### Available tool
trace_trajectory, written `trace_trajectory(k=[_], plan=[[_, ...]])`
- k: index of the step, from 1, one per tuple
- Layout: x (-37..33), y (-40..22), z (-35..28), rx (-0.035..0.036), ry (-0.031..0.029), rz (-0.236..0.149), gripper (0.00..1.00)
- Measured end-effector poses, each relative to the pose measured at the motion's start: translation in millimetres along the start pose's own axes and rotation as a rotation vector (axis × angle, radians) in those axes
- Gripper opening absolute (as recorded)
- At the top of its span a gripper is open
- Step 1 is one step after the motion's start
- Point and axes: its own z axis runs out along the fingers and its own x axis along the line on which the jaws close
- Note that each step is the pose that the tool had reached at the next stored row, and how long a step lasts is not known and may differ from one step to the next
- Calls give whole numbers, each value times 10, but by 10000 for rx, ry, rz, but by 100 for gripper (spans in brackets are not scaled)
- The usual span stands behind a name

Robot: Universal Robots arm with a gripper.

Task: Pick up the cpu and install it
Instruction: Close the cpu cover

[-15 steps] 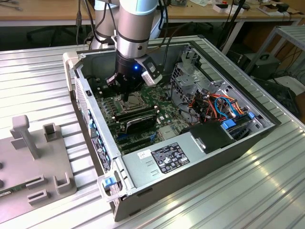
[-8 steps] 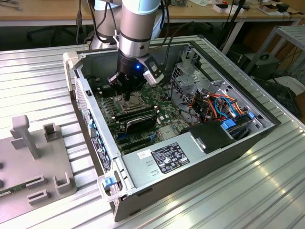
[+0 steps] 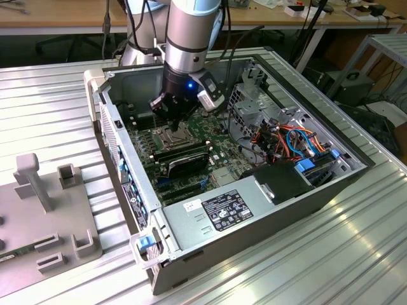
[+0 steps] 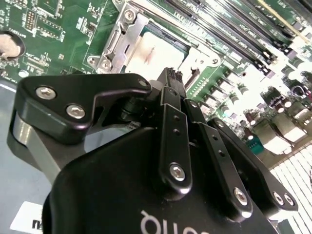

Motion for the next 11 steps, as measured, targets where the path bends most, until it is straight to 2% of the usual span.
trace_trajectory(k=[4,7,11], plan=[[0,4,-125,1,0,-1,11],[-6,4,-138,12,0,-1,11],[-45,3,-138,17,0,0,11]])
